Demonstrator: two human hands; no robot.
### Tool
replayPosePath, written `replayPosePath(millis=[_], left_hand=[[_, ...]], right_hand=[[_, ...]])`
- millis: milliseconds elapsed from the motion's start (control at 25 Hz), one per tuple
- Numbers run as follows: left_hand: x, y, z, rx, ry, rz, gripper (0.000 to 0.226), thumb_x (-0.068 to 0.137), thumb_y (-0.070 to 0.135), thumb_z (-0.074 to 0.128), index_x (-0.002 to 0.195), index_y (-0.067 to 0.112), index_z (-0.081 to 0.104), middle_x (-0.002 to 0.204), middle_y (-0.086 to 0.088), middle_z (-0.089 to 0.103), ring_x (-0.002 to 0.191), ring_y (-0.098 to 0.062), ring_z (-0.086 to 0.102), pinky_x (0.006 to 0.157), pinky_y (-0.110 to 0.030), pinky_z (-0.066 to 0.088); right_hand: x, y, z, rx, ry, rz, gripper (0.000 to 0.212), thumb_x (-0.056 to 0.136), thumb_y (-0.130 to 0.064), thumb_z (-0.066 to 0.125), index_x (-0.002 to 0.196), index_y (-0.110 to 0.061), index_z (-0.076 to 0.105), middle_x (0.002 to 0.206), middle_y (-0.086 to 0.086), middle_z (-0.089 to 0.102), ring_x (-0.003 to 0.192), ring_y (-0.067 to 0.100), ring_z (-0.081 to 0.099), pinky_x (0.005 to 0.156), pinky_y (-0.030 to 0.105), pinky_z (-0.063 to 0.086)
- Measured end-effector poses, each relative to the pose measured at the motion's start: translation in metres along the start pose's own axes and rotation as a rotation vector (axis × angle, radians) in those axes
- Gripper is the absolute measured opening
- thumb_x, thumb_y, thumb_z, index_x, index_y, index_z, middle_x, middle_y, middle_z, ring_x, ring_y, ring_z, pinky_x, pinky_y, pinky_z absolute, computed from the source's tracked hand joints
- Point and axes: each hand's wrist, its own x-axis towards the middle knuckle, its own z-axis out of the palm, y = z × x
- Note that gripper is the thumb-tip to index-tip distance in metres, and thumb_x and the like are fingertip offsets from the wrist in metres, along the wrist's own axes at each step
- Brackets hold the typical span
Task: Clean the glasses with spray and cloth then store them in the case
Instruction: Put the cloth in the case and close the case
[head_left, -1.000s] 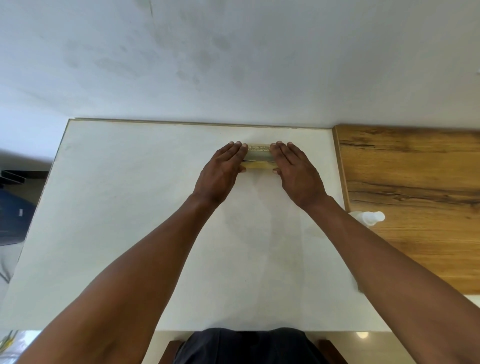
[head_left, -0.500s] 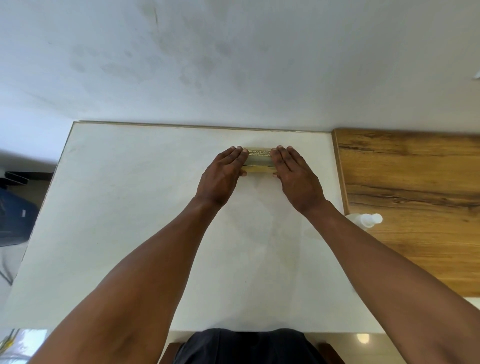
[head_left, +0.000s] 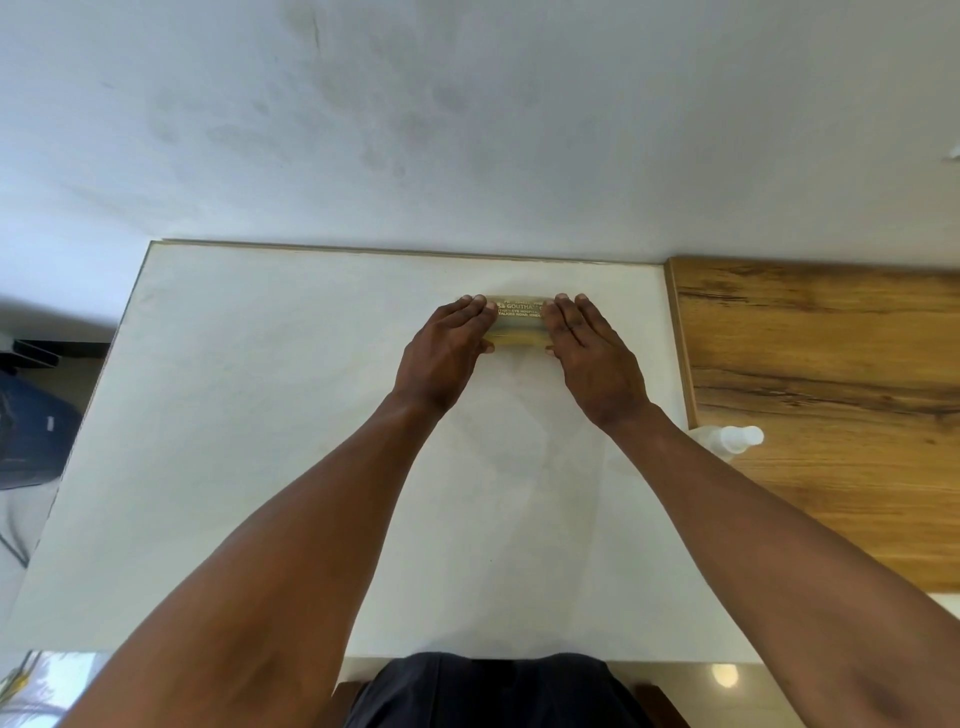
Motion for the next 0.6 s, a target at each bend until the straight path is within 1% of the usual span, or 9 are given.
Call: replayPosePath(millis=[80, 160, 200, 320, 360, 400, 480, 520, 600], left_hand=[[-0.001, 0.001, 0.002, -0.034, 0.028, -0.015, 0.044, 0.069, -0.007, 0.071, 0.112, -0.001, 0.064, 0.116, -0.023, 0.063, 0.111, -0.04, 0.057, 0.089, -0.044, 0.047], [-0.001, 0.005, 0.003, -0.114, 0.065, -0.087, 0.038, 0.07, -0.004, 0.073, 0.107, -0.003, 0.066, 0.113, -0.024, 0.064, 0.11, -0.039, 0.058, 0.095, -0.035, 0.042], [-0.001, 0.008, 0.002, -0.176, 0.07, -0.16, 0.034, 0.073, 0.0, 0.072, 0.106, -0.003, 0.067, 0.114, -0.023, 0.064, 0.112, -0.036, 0.057, 0.096, -0.027, 0.039], [0.002, 0.019, -0.003, -0.385, 0.11, -0.395, 0.027, 0.078, 0.006, 0.071, 0.103, -0.003, 0.068, 0.115, -0.02, 0.064, 0.116, -0.025, 0.055, 0.092, 0.0, 0.03], [0.003, 0.021, -0.005, -0.444, 0.135, -0.463, 0.026, 0.078, 0.007, 0.071, 0.102, -0.002, 0.068, 0.116, -0.018, 0.064, 0.116, -0.023, 0.056, 0.089, 0.003, 0.029], [0.004, 0.022, -0.007, -0.49, 0.154, -0.528, 0.029, 0.076, 0.008, 0.072, 0.104, 0.0, 0.068, 0.119, -0.017, 0.063, 0.116, -0.02, 0.056, 0.091, 0.002, 0.031], [0.005, 0.024, -0.009, -0.542, 0.139, -0.687, 0.05, 0.072, 0.014, 0.077, 0.119, 0.007, 0.061, 0.127, -0.012, 0.059, 0.118, -0.019, 0.054, 0.1, -0.015, 0.038], [0.005, 0.024, -0.01, -0.556, 0.12, -0.774, 0.062, 0.07, 0.018, 0.079, 0.127, 0.009, 0.055, 0.128, -0.011, 0.058, 0.117, -0.018, 0.054, 0.101, -0.022, 0.039], [0.004, 0.027, -0.011, -0.602, 0.123, -0.882, 0.068, 0.069, 0.02, 0.08, 0.13, 0.01, 0.051, 0.121, -0.008, 0.063, 0.106, -0.015, 0.057, 0.091, -0.019, 0.04]], right_hand=[[0.005, -0.003, 0.0, 0.052, 0.012, 0.05, 0.041, 0.08, -0.018, 0.068, 0.114, 0.004, 0.061, 0.113, 0.022, 0.065, 0.106, 0.039, 0.061, 0.089, 0.047, 0.051], [0.012, -0.012, -0.006, 0.202, 0.039, 0.214, 0.037, 0.086, -0.029, 0.054, 0.104, 0.001, 0.067, 0.106, 0.019, 0.068, 0.1, 0.037, 0.064, 0.085, 0.044, 0.054], [0.016, -0.016, -0.01, 0.311, 0.037, 0.319, 0.037, 0.087, -0.031, 0.052, 0.1, -0.001, 0.069, 0.104, 0.016, 0.069, 0.099, 0.035, 0.064, 0.086, 0.04, 0.053], [0.026, -0.019, -0.021, 0.593, -0.021, 0.579, 0.026, 0.083, -0.025, 0.062, 0.095, -0.004, 0.072, 0.101, 0.012, 0.069, 0.099, 0.03, 0.061, 0.084, 0.025, 0.043], [0.028, -0.019, -0.024, 0.629, -0.036, 0.646, 0.024, 0.081, -0.023, 0.066, 0.096, -0.005, 0.071, 0.101, 0.011, 0.068, 0.1, 0.028, 0.06, 0.083, 0.023, 0.04], [0.029, -0.019, -0.026, 0.656, -0.05, 0.723, 0.026, 0.079, -0.022, 0.069, 0.099, -0.005, 0.07, 0.104, 0.012, 0.066, 0.101, 0.027, 0.059, 0.083, 0.022, 0.039], [0.029, -0.02, -0.031, 0.697, -0.074, 0.917, 0.044, 0.076, -0.025, 0.074, 0.112, -0.005, 0.062, 0.115, 0.014, 0.058, 0.108, 0.025, 0.054, 0.087, 0.022, 0.037], [0.028, -0.023, -0.032, 0.711, -0.087, 1.005, 0.054, 0.074, -0.029, 0.076, 0.119, -0.005, 0.057, 0.118, 0.015, 0.054, 0.11, 0.025, 0.052, 0.089, 0.024, 0.037], [0.025, -0.029, -0.03, 0.723, -0.115, 1.105, 0.063, 0.073, -0.034, 0.076, 0.124, -0.006, 0.052, 0.118, 0.016, 0.054, 0.11, 0.027, 0.051, 0.09, 0.029, 0.039]])
